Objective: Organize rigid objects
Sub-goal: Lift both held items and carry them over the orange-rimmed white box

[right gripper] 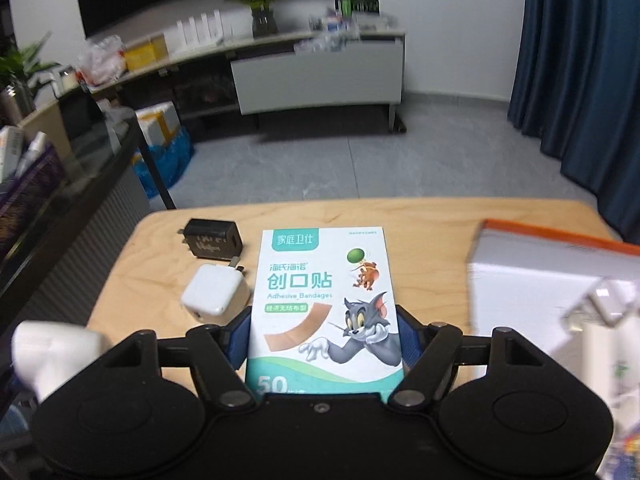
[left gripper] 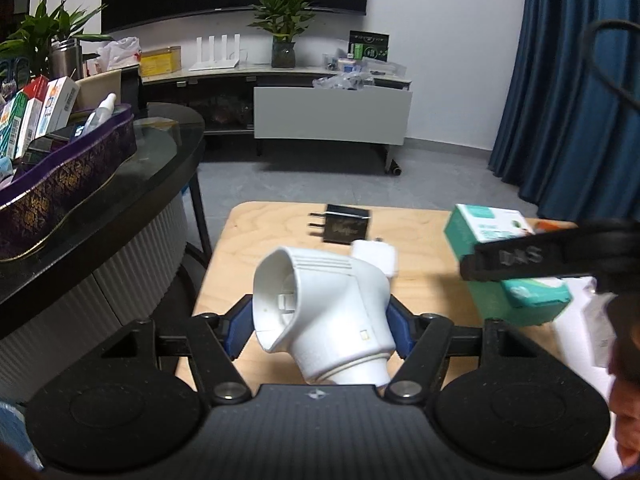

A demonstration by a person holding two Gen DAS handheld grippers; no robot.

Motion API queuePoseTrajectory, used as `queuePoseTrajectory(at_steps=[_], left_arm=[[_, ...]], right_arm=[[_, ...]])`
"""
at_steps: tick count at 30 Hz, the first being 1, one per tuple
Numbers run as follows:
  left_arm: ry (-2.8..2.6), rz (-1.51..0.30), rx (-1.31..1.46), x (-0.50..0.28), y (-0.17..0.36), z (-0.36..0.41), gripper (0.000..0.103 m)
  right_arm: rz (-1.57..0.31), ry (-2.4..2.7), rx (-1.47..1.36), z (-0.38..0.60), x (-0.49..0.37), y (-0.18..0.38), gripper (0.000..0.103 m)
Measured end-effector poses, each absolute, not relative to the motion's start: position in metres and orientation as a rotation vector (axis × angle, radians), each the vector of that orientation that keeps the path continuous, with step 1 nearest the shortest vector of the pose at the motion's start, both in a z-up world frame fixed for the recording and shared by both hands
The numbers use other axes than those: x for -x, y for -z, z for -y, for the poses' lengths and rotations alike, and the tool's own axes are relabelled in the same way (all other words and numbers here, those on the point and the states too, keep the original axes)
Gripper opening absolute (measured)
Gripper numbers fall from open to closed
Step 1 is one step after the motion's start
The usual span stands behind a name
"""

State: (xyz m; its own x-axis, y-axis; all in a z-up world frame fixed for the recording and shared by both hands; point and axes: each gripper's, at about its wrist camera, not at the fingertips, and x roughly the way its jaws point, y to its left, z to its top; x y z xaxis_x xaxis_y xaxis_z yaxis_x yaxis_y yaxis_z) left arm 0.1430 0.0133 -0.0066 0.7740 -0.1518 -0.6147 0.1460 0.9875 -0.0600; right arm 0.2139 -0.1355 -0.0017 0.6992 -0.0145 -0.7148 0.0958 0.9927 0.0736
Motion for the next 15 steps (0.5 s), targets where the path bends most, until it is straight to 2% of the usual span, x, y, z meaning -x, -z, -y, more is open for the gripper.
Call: queuePoseTrajectory(at_steps=[15], left_arm=[[0.281,-0.647,-0.015,-0.078,-0.031,0.06,0.068]], right_arm=[[-0.652,0.147,-0.079,0.219,-0.071,-0.053,0.084]])
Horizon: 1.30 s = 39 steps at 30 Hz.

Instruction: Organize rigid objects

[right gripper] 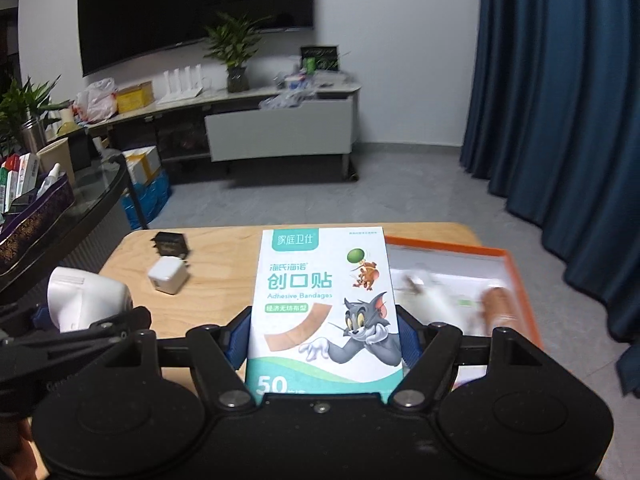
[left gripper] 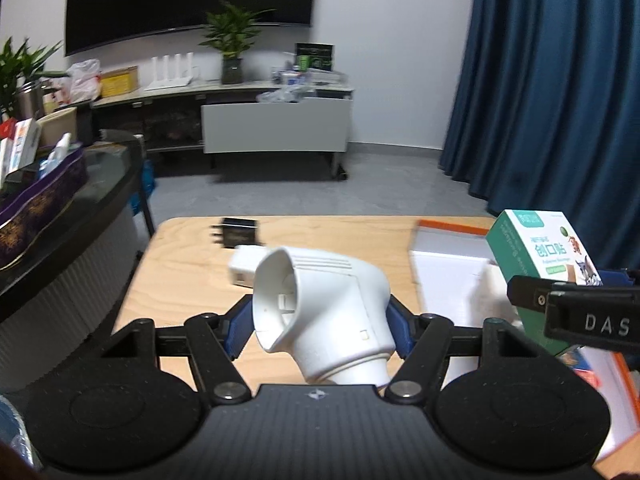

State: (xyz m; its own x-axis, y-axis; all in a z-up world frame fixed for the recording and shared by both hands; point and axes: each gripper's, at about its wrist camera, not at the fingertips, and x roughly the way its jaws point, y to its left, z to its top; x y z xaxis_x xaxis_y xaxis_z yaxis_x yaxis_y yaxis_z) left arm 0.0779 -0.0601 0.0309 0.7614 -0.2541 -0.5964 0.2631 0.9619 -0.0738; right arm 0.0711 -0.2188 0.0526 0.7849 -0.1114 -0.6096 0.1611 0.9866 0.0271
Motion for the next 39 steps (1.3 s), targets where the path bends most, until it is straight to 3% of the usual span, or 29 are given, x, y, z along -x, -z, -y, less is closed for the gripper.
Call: queuePoseTrajectory(at_steps=[15,39], left_arm=[[0.422,-0.651,-0.064,-0.041,-0.036,0.133,0.068],[0.456,-0.644,-0.075,-0.015,-0.031,0.154,0.068]], right_arm=[[-0.617,0.258,-0.144,0.288,0.005,-0.049,0.084],[-0.59,0.276,-0.127,0.3,0.039,-0.041,0.084]])
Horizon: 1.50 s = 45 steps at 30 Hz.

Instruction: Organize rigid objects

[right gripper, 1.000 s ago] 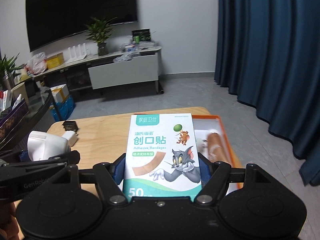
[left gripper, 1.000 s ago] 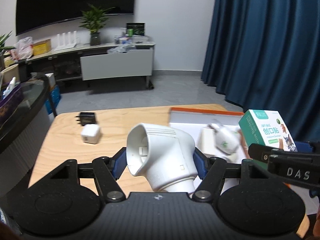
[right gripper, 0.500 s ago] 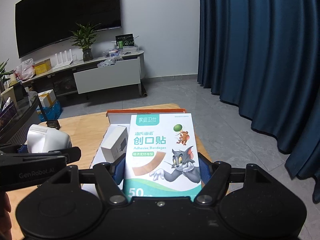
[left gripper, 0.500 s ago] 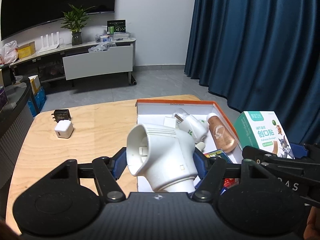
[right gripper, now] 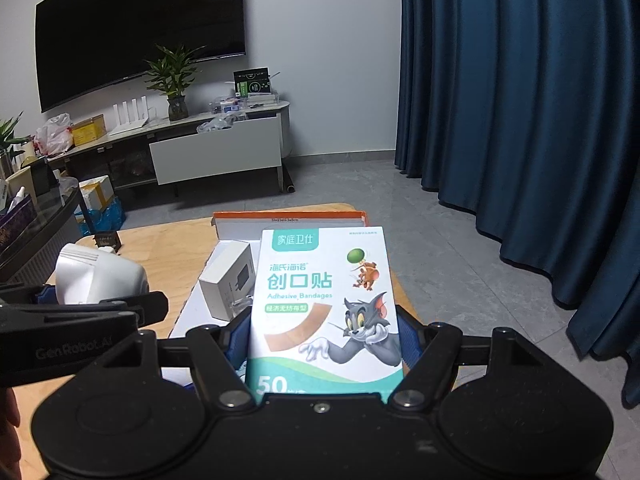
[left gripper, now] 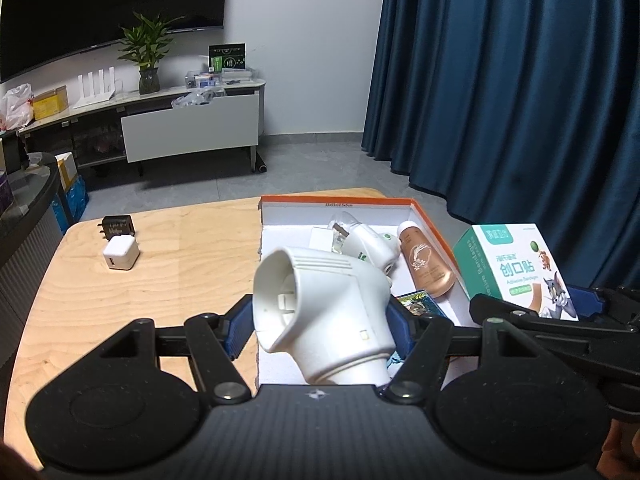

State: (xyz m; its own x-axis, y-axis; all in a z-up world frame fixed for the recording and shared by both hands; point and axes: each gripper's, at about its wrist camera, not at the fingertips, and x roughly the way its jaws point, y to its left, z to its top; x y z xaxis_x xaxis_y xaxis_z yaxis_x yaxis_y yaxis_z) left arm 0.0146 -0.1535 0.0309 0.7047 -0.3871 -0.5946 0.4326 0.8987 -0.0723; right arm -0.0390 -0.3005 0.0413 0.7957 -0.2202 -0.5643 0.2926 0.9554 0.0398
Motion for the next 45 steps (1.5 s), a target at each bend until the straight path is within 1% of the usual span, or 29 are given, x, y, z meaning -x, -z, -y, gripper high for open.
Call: queuePoseTrajectory(at_steps=[45], left_arm=[[0.45,-0.648,-0.036,-0.0139,-0.0271,0.149,0.068]], right_arm=[[-0.6,0.272,-0.117,0.3016,0.0354,-0.0416,0.084]])
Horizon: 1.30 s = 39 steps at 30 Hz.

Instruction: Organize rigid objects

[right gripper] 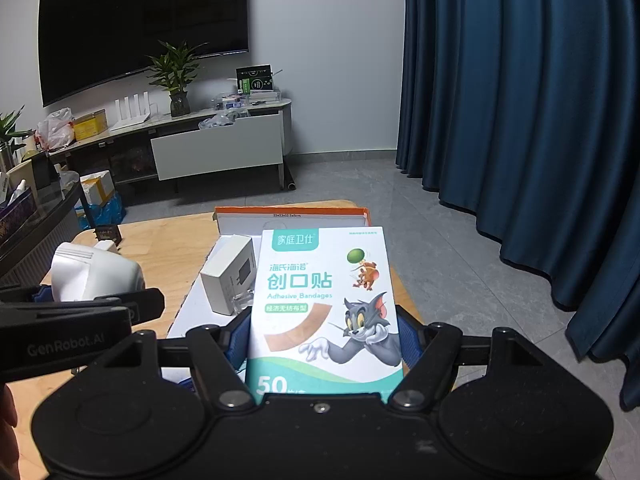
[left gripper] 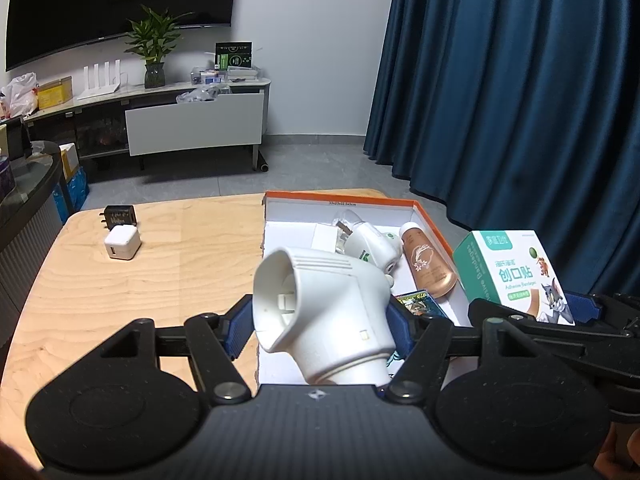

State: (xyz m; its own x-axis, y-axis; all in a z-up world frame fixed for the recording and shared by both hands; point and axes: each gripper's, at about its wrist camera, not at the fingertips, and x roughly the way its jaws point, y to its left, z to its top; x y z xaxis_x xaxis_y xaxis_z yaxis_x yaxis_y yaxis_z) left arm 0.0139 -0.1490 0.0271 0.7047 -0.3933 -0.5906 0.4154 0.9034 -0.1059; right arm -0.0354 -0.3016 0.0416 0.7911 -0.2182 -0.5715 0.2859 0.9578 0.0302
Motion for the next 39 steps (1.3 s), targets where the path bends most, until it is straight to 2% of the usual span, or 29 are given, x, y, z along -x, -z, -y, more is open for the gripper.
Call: queuePoseTrajectory(at_steps=[39], left_arm=[[0.45,-0.646,-0.031,-0.0115,-0.0298,0.1502,0.068]], right_arm=[[-0.6,0.273,-0.116,0.2997,0.0363,-0.04,0.084]])
